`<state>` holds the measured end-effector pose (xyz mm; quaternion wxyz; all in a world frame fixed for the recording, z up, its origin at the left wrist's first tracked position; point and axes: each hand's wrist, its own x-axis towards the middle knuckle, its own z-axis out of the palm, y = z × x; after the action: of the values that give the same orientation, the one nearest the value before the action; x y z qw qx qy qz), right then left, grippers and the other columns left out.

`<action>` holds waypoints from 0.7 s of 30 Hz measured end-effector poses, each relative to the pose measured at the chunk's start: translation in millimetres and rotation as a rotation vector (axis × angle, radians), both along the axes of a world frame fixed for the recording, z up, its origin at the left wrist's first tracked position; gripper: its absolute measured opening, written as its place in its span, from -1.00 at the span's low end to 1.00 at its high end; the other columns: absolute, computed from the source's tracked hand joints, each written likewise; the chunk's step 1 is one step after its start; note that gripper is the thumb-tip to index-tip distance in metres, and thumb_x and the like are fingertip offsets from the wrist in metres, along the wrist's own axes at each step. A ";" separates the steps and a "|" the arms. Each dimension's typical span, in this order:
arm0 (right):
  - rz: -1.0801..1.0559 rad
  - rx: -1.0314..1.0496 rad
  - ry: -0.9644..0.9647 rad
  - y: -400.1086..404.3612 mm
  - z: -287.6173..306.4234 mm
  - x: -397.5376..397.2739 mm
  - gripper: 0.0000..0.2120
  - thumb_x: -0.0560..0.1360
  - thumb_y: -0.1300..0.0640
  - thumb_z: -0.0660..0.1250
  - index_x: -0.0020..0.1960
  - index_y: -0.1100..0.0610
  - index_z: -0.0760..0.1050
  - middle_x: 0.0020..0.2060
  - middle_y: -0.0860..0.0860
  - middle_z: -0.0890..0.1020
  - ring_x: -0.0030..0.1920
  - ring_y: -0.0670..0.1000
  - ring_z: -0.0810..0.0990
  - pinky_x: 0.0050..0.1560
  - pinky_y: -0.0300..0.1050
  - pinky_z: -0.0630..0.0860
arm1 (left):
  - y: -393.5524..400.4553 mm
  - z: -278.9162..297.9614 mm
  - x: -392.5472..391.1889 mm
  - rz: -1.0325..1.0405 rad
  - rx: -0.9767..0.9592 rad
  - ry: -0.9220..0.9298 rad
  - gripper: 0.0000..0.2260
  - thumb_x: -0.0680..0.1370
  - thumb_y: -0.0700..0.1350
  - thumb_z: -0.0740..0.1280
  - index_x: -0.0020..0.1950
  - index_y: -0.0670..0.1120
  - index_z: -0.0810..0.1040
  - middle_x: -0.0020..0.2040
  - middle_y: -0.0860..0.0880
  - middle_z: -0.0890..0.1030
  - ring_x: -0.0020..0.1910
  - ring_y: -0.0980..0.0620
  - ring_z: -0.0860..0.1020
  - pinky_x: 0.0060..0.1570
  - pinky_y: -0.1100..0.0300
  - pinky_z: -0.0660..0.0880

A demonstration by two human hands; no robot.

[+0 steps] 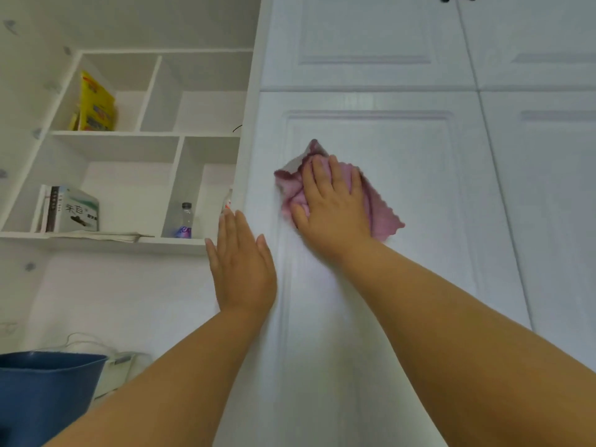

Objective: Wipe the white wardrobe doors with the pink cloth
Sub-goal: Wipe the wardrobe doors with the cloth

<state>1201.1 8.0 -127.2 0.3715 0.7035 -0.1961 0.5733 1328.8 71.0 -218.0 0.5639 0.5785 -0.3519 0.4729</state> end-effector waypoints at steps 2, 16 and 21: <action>0.084 -0.097 0.163 0.7 -28.7 16.0 -0.35 0.58 -0.09 -0.04 0.58 0.21 0.22 0.56 0.15 0.26 0.59 0.20 0.12 0.56 0.17 -0.22 | -1.1 -1.0 1.2 0.023 0.005 -0.043 -0.47 0.69 -0.09 0.07 0.63 -0.15 -0.01 0.64 -0.10 0.02 0.62 0.00 -0.03 0.58 -0.02 -0.18; 0.040 0.044 0.087 17.2 72.8 28.3 -0.11 0.33 -0.15 -0.28 0.55 0.15 0.28 0.52 0.06 0.30 0.58 0.18 0.08 0.51 0.23 -0.19 | -5.2 -5.3 2.8 0.077 0.027 -0.140 -0.39 0.61 0.07 -0.23 0.63 -0.13 0.05 0.63 -0.08 0.06 0.62 0.02 -0.02 0.55 -0.03 -0.19; 0.024 0.061 0.017 21.3 53.1 49.9 -0.31 0.54 -0.06 -0.20 0.64 0.13 0.01 0.62 0.12 0.06 0.62 0.17 -0.10 0.51 0.18 -0.38 | -2.7 -2.7 4.3 0.033 0.010 -0.132 -0.42 0.63 0.05 -0.21 0.63 -0.12 0.04 0.64 -0.06 0.06 0.62 0.03 -0.02 0.55 0.00 -0.20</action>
<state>1251.0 29.3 -74.1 0.3445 0.7218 -0.2017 0.5654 1333.2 68.3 -220.8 0.5286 0.5546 -0.3810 0.5176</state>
